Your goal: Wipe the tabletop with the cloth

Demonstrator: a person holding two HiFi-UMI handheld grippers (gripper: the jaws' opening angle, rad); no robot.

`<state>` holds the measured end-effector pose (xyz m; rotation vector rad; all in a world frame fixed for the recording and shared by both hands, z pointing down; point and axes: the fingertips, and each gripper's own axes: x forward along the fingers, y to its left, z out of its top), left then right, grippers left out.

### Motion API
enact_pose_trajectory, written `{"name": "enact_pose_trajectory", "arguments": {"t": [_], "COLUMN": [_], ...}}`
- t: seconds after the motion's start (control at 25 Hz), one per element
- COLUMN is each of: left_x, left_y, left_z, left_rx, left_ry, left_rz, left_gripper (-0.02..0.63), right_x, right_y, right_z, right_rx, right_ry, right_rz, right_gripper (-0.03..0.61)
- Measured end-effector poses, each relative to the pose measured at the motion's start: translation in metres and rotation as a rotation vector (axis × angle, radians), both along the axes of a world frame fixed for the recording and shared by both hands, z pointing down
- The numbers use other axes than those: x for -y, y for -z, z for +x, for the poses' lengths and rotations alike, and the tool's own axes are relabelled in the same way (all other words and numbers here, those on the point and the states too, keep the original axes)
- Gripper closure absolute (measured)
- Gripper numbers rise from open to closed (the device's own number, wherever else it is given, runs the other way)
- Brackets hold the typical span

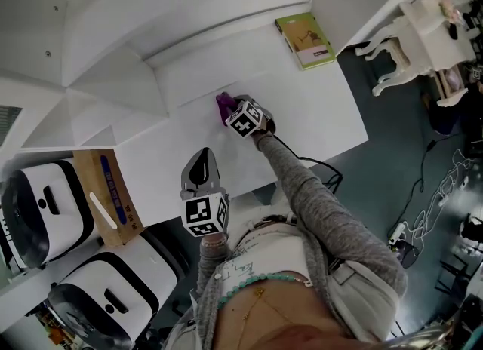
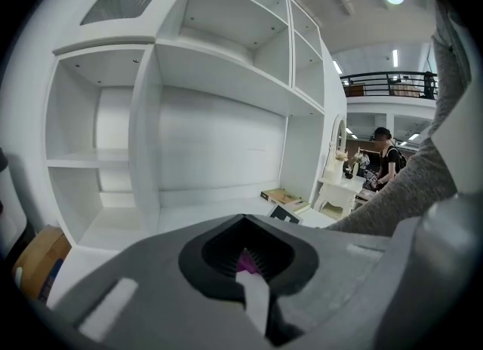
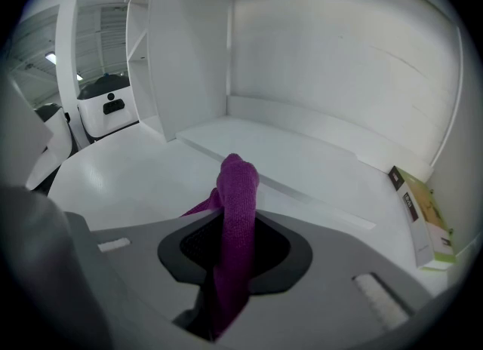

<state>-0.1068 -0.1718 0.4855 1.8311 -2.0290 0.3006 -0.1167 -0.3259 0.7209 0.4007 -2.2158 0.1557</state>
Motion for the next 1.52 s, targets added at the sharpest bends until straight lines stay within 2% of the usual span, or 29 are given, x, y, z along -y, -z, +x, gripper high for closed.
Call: {"name": "enact_pose_trajectory", "arguments": {"t": [0.92,1.52], "left_x": [0.068,0.097], "left_y": [-0.004,-0.003], "left_z": [0.082,0.128], "left_rx": [0.009,0.02], "left_ry": [-0.032,-0.086], "left_rz": [-0.008,-0.017], "left_gripper": [0.614,0.614], "right_x": [0.065,0.102], "right_y": [-0.003,-0.002], "right_z": [0.088,0.143], "right_rx": [0.017,0.032], "right_ry": [-0.025,-0.063], "right_rz": [-0.014,-0.014], "right_gripper": [0.48,0.479]}}
